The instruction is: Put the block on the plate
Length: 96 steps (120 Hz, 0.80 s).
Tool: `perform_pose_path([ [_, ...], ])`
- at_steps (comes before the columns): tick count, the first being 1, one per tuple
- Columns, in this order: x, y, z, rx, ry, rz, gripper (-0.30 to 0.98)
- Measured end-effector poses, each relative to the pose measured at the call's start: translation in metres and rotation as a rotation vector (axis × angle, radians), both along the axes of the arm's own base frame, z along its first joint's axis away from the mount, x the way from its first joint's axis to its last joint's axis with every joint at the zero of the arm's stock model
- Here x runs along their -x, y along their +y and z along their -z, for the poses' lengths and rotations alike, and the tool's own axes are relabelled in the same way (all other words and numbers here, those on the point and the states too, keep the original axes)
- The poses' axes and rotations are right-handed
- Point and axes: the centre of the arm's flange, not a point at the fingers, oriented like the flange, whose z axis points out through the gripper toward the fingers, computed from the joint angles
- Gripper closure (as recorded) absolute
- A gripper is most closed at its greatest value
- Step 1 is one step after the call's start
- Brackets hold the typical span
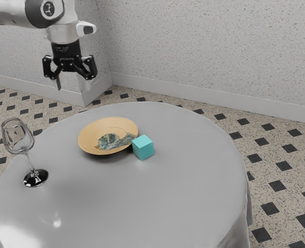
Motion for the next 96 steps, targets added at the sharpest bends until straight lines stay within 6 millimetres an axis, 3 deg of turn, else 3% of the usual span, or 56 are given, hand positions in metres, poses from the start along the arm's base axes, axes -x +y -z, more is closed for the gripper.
perform_pose_path([
  [8,-0.015,-0.002,0.019,-0.011,-0.015,-0.084,0.0],
  [32,-0.061,-0.034,0.098,-0.021,-0.03,-0.252,0.0],
  [70,-0.098,-0.065,0.176,-0.003,-0.057,-0.474,0.0],
  [96,-0.121,-0.076,0.209,-0.005,-0.079,-0.571,0.0],
])
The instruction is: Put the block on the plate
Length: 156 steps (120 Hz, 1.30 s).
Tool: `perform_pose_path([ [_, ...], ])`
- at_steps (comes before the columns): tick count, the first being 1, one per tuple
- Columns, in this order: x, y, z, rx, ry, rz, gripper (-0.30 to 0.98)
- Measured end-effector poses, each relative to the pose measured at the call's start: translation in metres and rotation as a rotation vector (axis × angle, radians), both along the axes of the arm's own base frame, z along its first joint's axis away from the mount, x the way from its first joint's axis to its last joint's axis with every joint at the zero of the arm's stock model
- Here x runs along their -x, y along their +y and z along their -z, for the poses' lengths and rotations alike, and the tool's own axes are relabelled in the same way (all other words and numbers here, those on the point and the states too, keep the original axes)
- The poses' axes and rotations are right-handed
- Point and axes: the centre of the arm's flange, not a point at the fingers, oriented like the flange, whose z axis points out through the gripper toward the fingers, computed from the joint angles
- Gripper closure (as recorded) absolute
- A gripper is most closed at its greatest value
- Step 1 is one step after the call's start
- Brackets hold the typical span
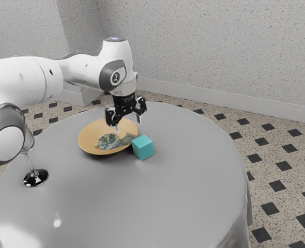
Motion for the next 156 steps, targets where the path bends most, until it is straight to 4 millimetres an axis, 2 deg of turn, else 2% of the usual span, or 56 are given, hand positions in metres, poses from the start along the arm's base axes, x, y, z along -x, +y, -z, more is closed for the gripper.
perform_pose_path([
  [24,-0.021,-0.011,0.023,0.009,-0.014,-0.058,0.0],
  [37,-0.025,-0.01,0.038,0.014,-0.003,-0.089,0.0],
  [61,-0.038,-0.017,0.049,0.032,-0.015,-0.113,0.0],
  [99,-0.041,-0.013,0.082,0.046,0.018,-0.152,0.0],
  [125,-0.046,-0.016,0.093,0.055,0.015,-0.163,0.0],
  [156,-0.046,-0.009,0.11,0.058,0.033,-0.184,0.02],
])
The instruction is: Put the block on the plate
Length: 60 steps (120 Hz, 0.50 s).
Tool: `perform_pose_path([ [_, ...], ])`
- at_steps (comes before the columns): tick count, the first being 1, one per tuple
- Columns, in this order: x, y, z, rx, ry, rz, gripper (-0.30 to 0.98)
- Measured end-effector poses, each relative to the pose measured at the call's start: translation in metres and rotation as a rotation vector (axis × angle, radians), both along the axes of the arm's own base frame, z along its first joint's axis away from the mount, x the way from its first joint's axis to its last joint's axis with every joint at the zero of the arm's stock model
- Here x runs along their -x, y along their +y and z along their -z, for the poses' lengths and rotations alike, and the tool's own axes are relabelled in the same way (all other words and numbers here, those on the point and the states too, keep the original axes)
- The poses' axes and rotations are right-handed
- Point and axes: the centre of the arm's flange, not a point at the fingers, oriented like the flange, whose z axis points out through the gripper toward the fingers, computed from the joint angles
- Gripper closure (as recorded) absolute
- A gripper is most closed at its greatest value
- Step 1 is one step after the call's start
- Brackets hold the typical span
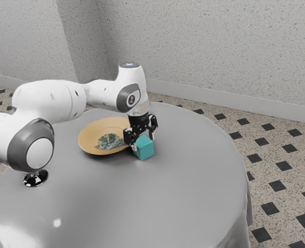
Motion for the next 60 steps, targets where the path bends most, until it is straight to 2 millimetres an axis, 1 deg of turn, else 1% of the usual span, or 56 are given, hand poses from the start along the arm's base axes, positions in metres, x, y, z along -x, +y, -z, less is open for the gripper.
perform_pose_path([
  [11,0.0006,0.0025,0.0082,0.001,0.01,-0.004,0.05],
  [23,0.0004,0.0046,0.0092,0.0,0.011,-0.007,0.13],
  [41,-0.0023,0.0004,0.0033,0.0,-0.003,-0.002,0.23],
  [60,-0.0028,-0.0013,-0.0005,-0.003,-0.008,-0.002,0.26],
])
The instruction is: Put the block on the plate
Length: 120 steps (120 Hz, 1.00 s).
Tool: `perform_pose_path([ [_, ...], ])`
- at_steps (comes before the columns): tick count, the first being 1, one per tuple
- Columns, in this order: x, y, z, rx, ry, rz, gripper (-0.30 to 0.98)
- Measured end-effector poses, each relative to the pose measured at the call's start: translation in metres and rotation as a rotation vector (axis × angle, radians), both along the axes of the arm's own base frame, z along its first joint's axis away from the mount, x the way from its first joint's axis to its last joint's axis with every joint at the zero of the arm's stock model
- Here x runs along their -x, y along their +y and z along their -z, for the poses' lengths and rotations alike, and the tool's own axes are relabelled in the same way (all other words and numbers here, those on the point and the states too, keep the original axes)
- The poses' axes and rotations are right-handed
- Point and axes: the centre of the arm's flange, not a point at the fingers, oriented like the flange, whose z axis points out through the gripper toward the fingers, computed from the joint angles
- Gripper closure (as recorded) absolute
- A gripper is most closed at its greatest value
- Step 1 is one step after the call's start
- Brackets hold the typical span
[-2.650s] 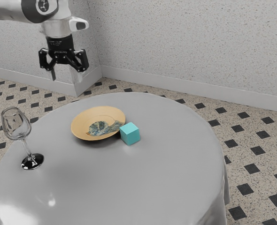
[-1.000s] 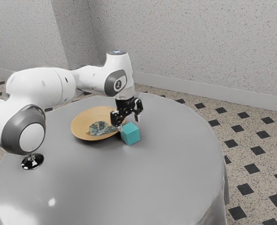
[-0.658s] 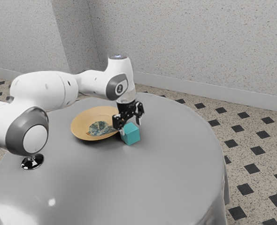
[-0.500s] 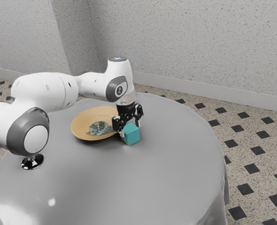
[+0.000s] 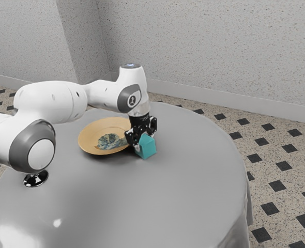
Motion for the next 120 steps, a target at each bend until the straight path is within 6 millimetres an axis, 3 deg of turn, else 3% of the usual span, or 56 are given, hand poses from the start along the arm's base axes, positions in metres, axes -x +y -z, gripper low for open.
perform_pose_path([
  [21,0.0,0.001,-0.016,-0.002,-0.017,-0.005,0.27],
  [65,0.004,0.012,-0.08,-0.006,-0.071,-0.017,0.32],
  [80,0.005,0.036,-0.092,-0.012,-0.074,-0.047,0.34],
  [109,0.012,0.113,-0.087,-0.015,-0.044,-0.148,0.37],
  [120,0.015,0.133,-0.083,-0.002,-0.035,-0.166,0.37],
])
